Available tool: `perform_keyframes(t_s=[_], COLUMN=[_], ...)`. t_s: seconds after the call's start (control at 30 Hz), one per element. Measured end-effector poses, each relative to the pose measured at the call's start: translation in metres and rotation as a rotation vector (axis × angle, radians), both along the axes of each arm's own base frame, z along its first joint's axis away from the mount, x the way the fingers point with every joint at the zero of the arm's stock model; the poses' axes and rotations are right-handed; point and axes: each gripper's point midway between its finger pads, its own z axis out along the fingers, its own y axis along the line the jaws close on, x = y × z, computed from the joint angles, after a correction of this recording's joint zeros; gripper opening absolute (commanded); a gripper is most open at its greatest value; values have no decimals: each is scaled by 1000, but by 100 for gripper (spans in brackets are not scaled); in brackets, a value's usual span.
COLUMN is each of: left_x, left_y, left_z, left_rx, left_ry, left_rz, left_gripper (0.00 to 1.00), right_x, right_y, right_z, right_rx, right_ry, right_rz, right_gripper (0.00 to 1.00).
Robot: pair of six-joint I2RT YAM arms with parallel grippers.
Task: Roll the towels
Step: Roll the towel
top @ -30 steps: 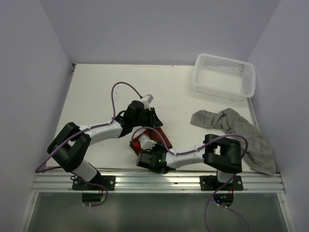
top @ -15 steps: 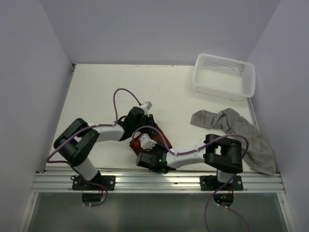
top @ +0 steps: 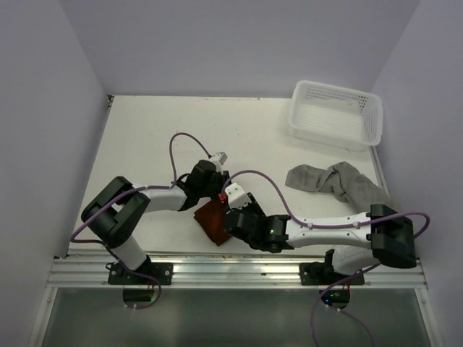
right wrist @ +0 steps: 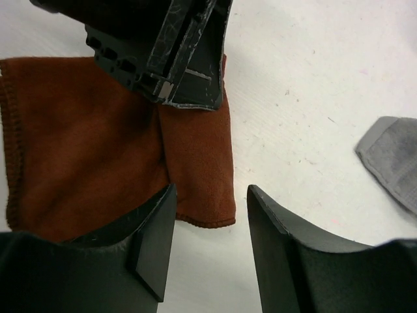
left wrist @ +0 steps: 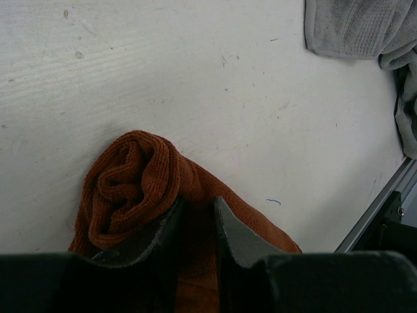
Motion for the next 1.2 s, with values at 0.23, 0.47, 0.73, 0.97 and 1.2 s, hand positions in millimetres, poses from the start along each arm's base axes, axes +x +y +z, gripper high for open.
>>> perform_keyframes(t_s=[0.23, 0.47, 0.73, 0.97, 1.2], left_x=[0, 0, -1, -1, -1], left_y=[0, 1, 2, 3, 5], left_z=[0, -1, -1, -1, -1], left_rx=[2, 1, -2, -2, 0], left_ry=[-1, -4, -9, -13, -17], left_rz=[3, 5, 6, 8, 16], left_gripper=[29, 29, 29, 29, 29], right_x=[13, 28, 19, 15, 13], right_y=[-16, -33, -26, -21, -13], right_z=[0, -18, -51, -65, -69], right_rx=[296, 525, 626, 662, 686], right_ry=[166, 332, 491, 543, 572], right_rz=[-52, -144, -161, -165, -145], right_gripper=[53, 54, 54, 54, 40])
